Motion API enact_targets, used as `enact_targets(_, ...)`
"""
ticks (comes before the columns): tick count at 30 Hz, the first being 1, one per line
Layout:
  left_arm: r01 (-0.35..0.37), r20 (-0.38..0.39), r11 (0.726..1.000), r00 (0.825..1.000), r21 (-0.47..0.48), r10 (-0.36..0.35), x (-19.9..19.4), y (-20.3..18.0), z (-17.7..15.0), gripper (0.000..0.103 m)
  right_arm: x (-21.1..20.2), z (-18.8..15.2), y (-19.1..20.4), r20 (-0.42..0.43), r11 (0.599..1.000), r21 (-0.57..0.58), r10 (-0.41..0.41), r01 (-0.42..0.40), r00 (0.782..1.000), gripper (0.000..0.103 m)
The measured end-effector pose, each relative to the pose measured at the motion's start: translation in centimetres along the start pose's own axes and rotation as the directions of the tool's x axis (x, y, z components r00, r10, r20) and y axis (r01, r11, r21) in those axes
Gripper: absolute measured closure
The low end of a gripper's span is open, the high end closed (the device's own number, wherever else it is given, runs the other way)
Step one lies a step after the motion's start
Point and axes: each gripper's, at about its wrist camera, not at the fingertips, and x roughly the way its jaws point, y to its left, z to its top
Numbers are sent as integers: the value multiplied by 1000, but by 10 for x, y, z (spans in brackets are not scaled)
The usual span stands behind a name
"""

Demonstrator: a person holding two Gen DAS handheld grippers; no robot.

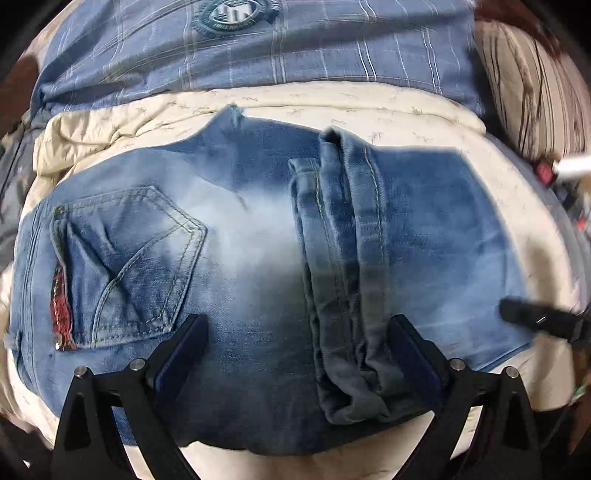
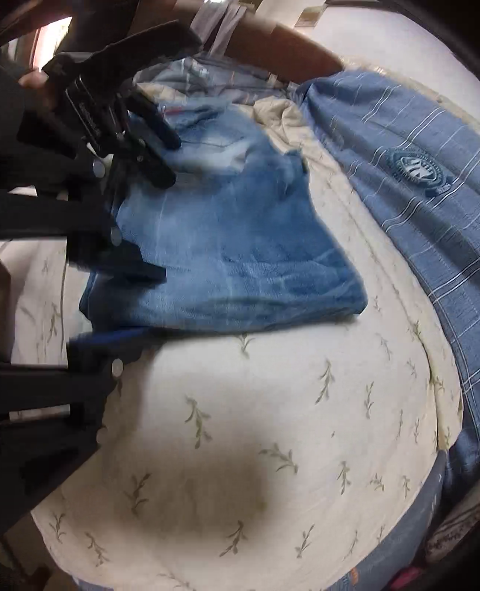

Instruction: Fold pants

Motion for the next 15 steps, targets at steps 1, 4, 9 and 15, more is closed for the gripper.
enact_targets(1,-14,6,1000,1000,11,14,-2,-2,-1,4,-2,0,5,11,999,-21,-32,32,999,83)
enact_targets(4,2,-6,1000,1000,-22,-2,-9,-2,2,5,1,-3,15,26,992,-69,-108,109,994,82)
enact_targets(9,-18,21,1000,1000,15,18,-15,-5,5,4,-26,11,11,86,998,-27,-51,54,995,77)
enact_targets(15,-23,-8,1000,1000,9,23,-6,-6,1,3,-34,54,32,132,991,-33,133,-130,982,77)
